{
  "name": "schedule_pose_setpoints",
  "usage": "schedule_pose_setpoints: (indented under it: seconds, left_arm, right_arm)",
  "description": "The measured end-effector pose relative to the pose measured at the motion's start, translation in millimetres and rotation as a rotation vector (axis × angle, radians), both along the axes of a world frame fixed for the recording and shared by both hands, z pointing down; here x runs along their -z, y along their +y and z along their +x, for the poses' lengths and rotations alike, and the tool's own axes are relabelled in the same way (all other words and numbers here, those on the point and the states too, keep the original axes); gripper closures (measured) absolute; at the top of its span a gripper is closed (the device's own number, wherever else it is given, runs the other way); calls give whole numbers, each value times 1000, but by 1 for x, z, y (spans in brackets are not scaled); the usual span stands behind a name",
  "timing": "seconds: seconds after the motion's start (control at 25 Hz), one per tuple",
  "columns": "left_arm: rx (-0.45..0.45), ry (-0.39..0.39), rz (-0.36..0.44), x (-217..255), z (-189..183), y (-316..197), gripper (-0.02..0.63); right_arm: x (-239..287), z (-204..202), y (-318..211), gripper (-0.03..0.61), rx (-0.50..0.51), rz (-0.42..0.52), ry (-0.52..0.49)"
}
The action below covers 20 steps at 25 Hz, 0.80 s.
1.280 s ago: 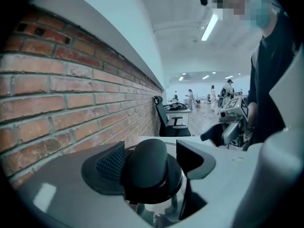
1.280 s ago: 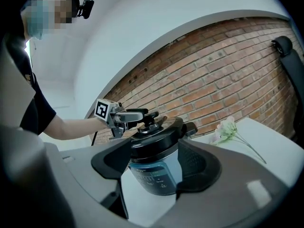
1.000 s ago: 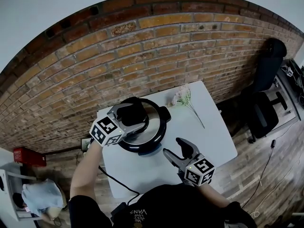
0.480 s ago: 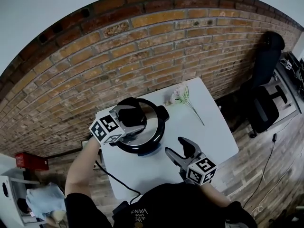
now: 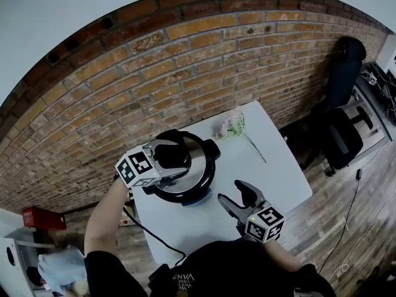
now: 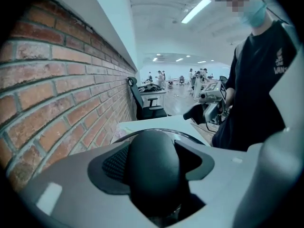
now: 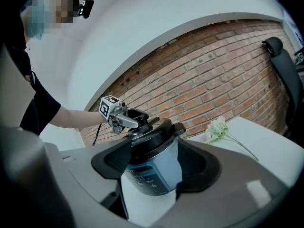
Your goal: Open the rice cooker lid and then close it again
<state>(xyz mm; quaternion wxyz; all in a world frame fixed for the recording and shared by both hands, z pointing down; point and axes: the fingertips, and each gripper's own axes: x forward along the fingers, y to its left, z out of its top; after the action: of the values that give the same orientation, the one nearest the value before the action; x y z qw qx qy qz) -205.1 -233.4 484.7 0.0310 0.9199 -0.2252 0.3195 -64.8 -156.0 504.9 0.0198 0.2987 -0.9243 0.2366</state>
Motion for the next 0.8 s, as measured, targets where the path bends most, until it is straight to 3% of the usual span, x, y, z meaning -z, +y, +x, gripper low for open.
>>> schedule_pose_setpoints:
  seconds: [0.24,0.52,0.8]
  left_arm:
    - [-201,-3,-16,0,4,6,321]
    - [-367,-3,-7,0,6,13,322]
    - [-385,18,-8,2,4,13,322]
  right_arm:
    - [-2,6,1,282,-38,-6,13]
    - [-5,12,5,282,-97,-13,34]
    - [-6,14,14,282,-138,-18,51]
